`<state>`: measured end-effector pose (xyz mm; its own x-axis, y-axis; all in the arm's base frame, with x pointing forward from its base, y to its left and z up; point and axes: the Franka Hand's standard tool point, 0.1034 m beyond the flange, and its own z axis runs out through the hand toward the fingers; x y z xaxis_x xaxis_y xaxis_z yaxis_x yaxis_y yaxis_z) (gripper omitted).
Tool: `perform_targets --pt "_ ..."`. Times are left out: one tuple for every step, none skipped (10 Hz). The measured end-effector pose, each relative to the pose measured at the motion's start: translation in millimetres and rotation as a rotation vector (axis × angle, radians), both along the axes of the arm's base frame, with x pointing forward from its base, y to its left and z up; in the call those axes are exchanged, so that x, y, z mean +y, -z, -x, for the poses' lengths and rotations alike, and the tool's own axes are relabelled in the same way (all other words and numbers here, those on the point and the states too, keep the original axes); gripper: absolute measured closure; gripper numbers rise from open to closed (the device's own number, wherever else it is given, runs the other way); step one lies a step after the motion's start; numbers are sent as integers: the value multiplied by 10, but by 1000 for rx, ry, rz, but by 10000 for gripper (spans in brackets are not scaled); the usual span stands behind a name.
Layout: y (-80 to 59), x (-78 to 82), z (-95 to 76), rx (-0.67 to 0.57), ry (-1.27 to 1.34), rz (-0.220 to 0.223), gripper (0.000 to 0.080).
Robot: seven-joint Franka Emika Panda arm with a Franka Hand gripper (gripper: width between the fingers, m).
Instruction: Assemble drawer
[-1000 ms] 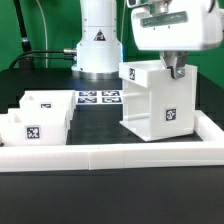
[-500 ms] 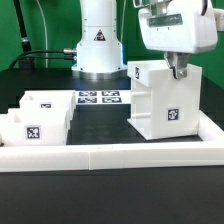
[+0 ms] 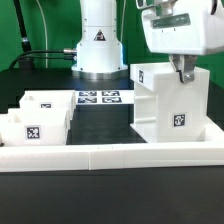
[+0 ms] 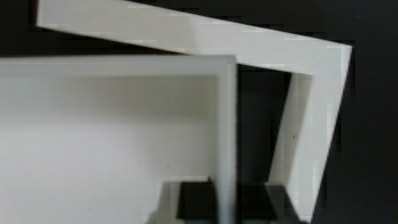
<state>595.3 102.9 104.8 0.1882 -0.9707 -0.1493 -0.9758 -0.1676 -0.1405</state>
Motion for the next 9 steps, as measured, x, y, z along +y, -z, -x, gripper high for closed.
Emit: perform_targets --pt "1 -3 -58 -3 19 -2 758" --pt "2 -7 -87 4 52 -6 758" --pt "2 -15 -115 13 54 -8 758" --pt "3 -18 -172 6 54 -9 758" --pt "2 -11 -249 0 59 -11 758" --pt "-1 -12 -337 10 75 -17 757" --pt "-7 -15 -439 2 89 -19 757" --pt "-3 -17 -466 14 91 -22 757" --pt "-2 -17 -475 30 92 -24 757"
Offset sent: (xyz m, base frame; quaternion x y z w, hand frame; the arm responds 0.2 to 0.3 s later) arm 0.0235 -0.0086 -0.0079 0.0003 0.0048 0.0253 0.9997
